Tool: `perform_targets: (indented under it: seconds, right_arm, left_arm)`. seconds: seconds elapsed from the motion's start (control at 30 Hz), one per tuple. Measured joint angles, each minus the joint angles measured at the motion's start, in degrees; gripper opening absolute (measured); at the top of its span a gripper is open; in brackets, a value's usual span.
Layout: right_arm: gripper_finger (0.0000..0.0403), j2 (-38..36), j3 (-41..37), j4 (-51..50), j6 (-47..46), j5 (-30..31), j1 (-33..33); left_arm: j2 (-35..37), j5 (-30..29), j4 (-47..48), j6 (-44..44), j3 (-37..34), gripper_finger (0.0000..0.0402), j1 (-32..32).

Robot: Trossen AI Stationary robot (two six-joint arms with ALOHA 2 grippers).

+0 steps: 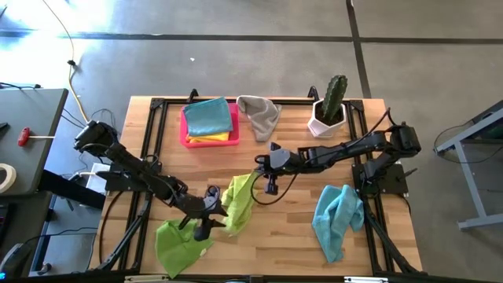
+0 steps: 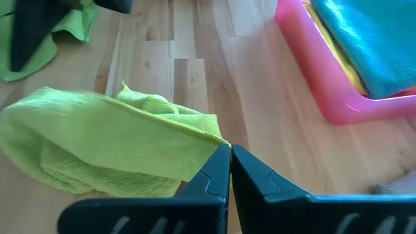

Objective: Fold microfiber towels
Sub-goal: Fold the light green towel on the table

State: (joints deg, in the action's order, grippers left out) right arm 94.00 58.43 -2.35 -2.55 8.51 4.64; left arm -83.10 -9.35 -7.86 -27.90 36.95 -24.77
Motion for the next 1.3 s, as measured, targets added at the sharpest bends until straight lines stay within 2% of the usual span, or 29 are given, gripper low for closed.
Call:
perform_targets:
  seconds: [0.23, 0.3, 0.53, 0.63, 0.8, 1.0, 1.2, 1.3]
  right_arm:
    - [0.0, 0.0, 0.0, 0.27, 0.12, -0.04, 0.27]
    - [0.0, 0.0, 0.0, 0.33, 1.21, -0.04, 0.28]
    - [0.0, 0.0, 0.0, 0.35, 8.57, -0.45, 1.55]
    - [0.0, 0.0, 0.0, 0.38, 11.36, -0.42, 2.21]
    - [0.0, 0.0, 0.0, 1.11, 12.02, 0.03, 2.35]
    - [0.0, 0.0, 0.0, 2.91, 16.13, 0.15, 2.3]
    - [0.0, 0.0, 0.0, 3.93, 18.1, 0.36, 2.16]
    - [0.0, 0.0, 0.0, 3.86, 18.05, 2.58, 1.98]
  left_arm:
    - [-4.77, -2.55, -2.49, 3.75, 0.0, 0.017, 0.57]
    - [-5.52, -6.16, -2.65, 5.53, 0.02, 0.017, 1.45]
    - [-5.44, -25.02, -6.73, 12.08, -0.02, 0.017, 5.55]
    - [-5.23, -26.53, -11.5, 14.88, 0.02, 0.017, 8.1]
    - [-5.23, -16.49, -15.94, 14.25, 0.0, 0.017, 12.88]
    - [-5.23, -9.75, -15.1, 10.17, 0.0, 0.017, 16.97]
    - [-5.23, 3.77, -13.72, 7.99, 0.0, 0.017, 18.09]
    - [-5.23, 11.37, -12.77, 5.87, 0.0, 0.017, 17.17]
